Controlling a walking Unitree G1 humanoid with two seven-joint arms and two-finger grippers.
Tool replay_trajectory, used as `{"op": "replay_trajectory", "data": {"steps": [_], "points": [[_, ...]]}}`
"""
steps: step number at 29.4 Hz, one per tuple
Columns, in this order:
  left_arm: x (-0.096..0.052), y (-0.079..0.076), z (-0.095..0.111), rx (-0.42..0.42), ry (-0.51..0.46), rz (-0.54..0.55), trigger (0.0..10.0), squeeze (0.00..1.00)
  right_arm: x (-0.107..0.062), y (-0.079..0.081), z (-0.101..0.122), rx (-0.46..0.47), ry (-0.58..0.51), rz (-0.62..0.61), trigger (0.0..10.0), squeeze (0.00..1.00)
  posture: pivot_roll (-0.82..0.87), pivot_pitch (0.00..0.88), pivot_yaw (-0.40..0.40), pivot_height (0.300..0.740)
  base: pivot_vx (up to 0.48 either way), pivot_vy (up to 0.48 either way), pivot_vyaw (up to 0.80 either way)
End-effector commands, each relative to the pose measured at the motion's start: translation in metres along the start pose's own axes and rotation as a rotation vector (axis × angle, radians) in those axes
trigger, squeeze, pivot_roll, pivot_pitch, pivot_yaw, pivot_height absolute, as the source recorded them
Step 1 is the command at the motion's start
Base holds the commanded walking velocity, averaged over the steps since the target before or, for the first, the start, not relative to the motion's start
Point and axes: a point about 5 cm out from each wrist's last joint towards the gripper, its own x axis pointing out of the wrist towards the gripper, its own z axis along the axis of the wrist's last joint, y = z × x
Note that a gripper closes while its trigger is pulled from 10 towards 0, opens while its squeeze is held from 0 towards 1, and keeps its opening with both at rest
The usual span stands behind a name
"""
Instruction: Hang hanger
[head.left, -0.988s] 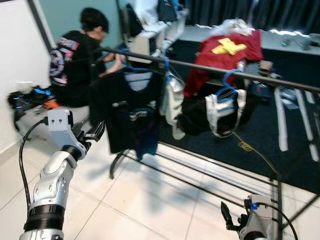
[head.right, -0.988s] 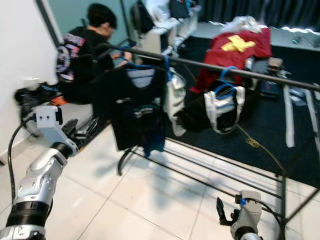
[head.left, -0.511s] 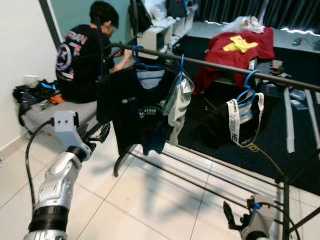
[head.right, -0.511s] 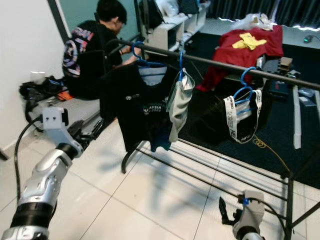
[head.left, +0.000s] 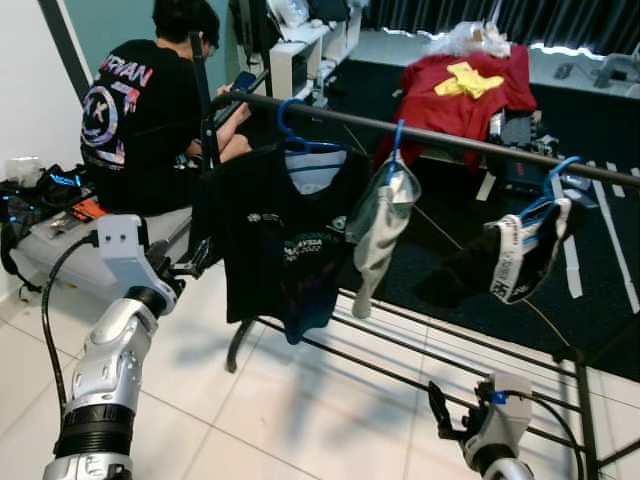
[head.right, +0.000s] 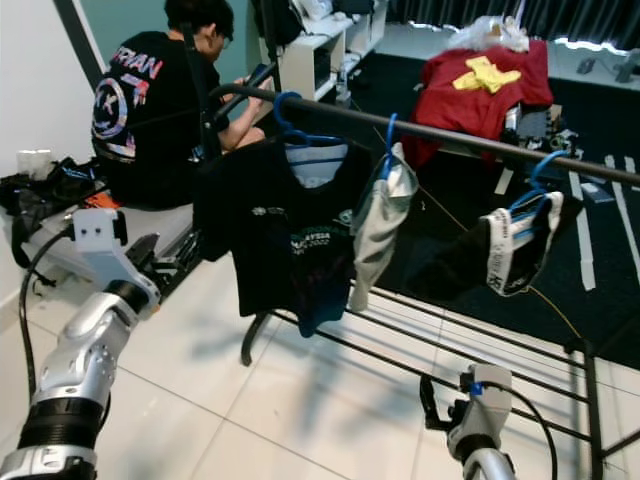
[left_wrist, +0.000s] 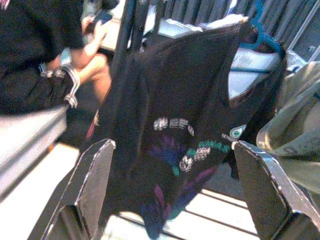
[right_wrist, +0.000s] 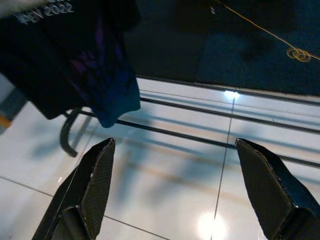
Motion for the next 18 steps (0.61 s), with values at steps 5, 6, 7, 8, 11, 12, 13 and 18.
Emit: {"op": "replay_trajectory", "data": {"steps": [5, 6, 7, 8, 11, 12, 13, 18], "points": [[0.006, -0.005, 0.013, 0.002, -0.046, -0.070, 10.0, 0.00, -0.002, 0.001, 0.004, 0.025, -0.011, -0.010, 10.0, 0.00, -0.05, 0.052, 0.007, 0.740, 0.319, 0.260, 0.00], [0.006, -0.005, 0.013, 0.002, -0.046, -0.070, 10.0, 0.00, -0.002, 0.001, 0.004, 0.025, -0.011, -0.010, 10.0, 0.00, -0.05, 0.052, 0.007, 0.740, 0.319, 0.262, 0.00], [0.007, -0.008, 0.017, -0.001, -0.060, -0.101, 10.0, 0.00, -0.002, 0.002, 0.004, 0.030, -0.004, -0.011, 10.0, 0.00, -0.05, 0.052, 0.006, 0.740, 0.319, 0.259, 0.00], [0.010, -0.013, 0.022, 0.010, -0.076, -0.148, 10.0, 0.00, -0.002, 0.002, 0.004, 0.031, 0.004, -0.011, 10.0, 0.00, -0.06, 0.052, 0.006, 0.740, 0.304, 0.259, -0.80], [0.014, -0.024, 0.033, 0.021, -0.113, -0.255, 10.0, 0.00, -0.002, 0.004, 0.004, 0.038, 0.019, -0.009, 10.0, 0.00, -0.06, 0.051, 0.006, 0.740, 0.299, 0.257, -0.80], [0.015, -0.029, 0.037, 0.024, -0.126, -0.294, 10.0, 0.00, -0.003, 0.005, 0.005, 0.040, 0.023, -0.009, 10.0, 0.00, -0.06, 0.051, 0.006, 0.740, 0.289, 0.255, -0.80], [0.016, -0.031, 0.039, 0.025, -0.133, -0.315, 10.0, 0.00, -0.003, 0.005, 0.005, 0.042, 0.026, -0.009, 10.0, 0.00, -0.06, 0.051, 0.006, 0.740, 0.289, 0.255, -0.80], [0.018, -0.062, 0.059, 0.068, -0.202, -0.566, 10.0, 0.00, -0.003, 0.004, 0.004, 0.054, 0.041, -0.013, 10.0, 0.00, -0.06, 0.049, 0.007, 0.740, 0.058, 0.051, -0.80]]}}
